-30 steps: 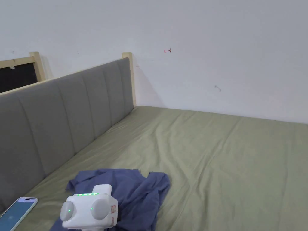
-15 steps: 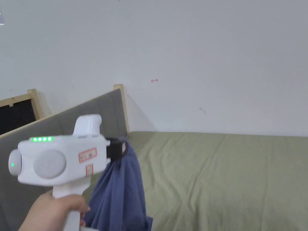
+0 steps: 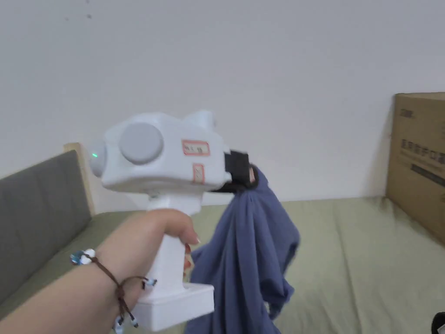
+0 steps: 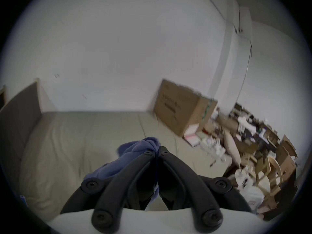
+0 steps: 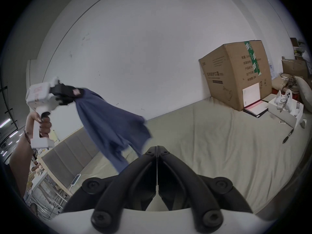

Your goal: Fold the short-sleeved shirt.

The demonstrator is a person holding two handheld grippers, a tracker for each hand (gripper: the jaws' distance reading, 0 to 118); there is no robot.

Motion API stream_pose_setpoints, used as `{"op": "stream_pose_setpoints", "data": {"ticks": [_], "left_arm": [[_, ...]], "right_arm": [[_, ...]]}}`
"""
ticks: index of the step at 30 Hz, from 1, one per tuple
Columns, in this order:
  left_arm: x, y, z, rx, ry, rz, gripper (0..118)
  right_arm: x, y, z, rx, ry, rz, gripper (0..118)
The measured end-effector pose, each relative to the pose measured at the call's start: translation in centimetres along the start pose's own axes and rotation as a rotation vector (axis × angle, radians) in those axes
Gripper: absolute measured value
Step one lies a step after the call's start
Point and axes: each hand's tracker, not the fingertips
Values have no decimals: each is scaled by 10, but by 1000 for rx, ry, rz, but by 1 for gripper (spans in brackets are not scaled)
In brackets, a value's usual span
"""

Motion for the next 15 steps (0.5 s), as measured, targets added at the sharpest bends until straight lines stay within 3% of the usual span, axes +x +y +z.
{"op": "stream_pose_setpoints", "data": {"ticks": [2,5,8,10,11,12,13,14,15], "left_arm": [[2,-31,-55,-137,-26,43,1],[-16,-102,-144,-459,-136,304,1],[-32,-181,-198,-659,-121,525,1],[-36,-208,-212,-672,-39,525,3],[-37,-217,-216,-706,7,510,12],[-38,-221,-219,-727,32,501,39],[-40,-224,-220,-723,37,513,90],[-43,-222,-218,-703,26,521,109],[-48,-217,-214,-694,14,548,113]], "right_arm": [[7,-2,1,-14,-30,4,0],[20,-11,-5,-45,-66,5,0],[31,-22,-11,-88,-81,-13,0],[35,-29,-16,-120,-92,-16,0],[37,-32,-19,-136,-99,-14,0],[39,-36,-21,-152,-104,-11,0],[40,-38,-23,-165,-107,-8,0],[40,-40,-25,-177,-110,-4,0],[40,-41,-27,-181,-106,0,0]]}}
